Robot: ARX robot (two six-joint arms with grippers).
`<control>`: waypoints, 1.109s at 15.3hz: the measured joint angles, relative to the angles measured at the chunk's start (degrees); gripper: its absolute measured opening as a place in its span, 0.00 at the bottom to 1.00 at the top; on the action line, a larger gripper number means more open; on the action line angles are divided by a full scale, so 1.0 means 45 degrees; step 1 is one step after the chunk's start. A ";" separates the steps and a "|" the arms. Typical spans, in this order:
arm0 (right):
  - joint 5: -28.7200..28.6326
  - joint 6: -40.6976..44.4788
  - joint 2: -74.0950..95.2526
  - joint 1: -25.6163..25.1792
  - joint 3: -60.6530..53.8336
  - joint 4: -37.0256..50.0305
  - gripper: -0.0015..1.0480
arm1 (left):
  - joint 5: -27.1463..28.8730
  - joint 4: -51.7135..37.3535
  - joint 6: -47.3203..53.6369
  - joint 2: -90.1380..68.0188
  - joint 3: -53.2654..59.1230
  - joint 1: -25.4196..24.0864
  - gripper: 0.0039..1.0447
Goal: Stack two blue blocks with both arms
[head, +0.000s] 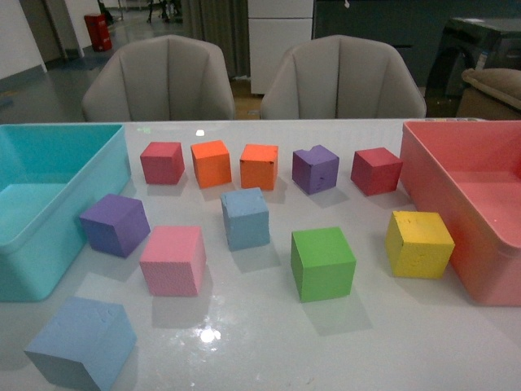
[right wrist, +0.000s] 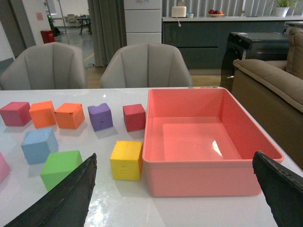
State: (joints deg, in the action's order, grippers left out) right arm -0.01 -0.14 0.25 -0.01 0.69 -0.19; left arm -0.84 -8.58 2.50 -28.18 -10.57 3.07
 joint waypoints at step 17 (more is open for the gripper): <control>0.0005 0.0000 0.0000 0.0000 -0.0005 0.0000 0.94 | -0.2380 -0.1205 0.0787 -1.4712 -0.4677 -0.0291 0.94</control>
State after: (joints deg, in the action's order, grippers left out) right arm 0.01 -0.14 0.25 -0.01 0.67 -0.19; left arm -11.55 -14.00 6.04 -94.39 -31.62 1.76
